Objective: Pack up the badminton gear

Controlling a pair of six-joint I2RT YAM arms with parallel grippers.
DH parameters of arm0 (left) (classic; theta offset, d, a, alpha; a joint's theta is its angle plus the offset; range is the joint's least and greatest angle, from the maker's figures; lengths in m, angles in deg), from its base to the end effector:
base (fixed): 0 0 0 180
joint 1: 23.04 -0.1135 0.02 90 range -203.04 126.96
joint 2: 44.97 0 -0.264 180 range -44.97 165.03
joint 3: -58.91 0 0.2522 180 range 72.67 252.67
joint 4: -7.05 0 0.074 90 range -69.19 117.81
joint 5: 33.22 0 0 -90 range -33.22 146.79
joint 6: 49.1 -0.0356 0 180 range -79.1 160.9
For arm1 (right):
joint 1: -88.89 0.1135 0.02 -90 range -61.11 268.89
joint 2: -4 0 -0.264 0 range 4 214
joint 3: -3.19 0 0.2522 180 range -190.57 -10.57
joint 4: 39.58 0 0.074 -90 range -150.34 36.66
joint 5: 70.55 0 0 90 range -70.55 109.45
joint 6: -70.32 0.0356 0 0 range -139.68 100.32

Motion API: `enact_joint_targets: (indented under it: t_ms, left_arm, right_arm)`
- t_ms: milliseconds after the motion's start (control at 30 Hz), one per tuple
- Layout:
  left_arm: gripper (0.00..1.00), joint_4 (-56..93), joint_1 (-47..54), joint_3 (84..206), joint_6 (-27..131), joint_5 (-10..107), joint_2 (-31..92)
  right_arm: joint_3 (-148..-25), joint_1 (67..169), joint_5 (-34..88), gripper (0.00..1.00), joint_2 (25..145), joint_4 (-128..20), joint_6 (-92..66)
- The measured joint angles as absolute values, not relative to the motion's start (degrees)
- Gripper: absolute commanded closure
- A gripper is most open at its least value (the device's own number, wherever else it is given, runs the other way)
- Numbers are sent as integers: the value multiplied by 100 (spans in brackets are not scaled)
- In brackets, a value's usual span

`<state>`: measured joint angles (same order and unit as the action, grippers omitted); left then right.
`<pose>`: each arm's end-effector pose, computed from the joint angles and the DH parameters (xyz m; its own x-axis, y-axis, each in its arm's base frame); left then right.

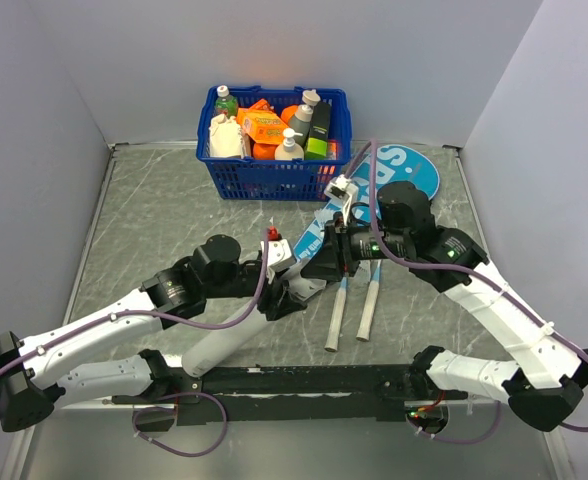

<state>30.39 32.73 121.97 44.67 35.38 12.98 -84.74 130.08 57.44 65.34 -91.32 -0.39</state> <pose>0.1203 -0.1998 0.3262 -0.2390 0.2425 -0.9402 0.9511 0.2537 -0.1763 0.1446 0.1556 0.4147 -0.6118 -0.1895 -0.7680 -0.7800 0.3059 0.5459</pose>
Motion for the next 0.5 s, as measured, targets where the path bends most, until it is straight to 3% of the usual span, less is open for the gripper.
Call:
enact_joint_targets:
  t_ms: [500]
  left_arm:
    - [79, 3050, 3292, 12175, 4474, 3647, 1211]
  right_arm:
    - [-8472, 13113, 5742, 67, 6608, -9014, -17]
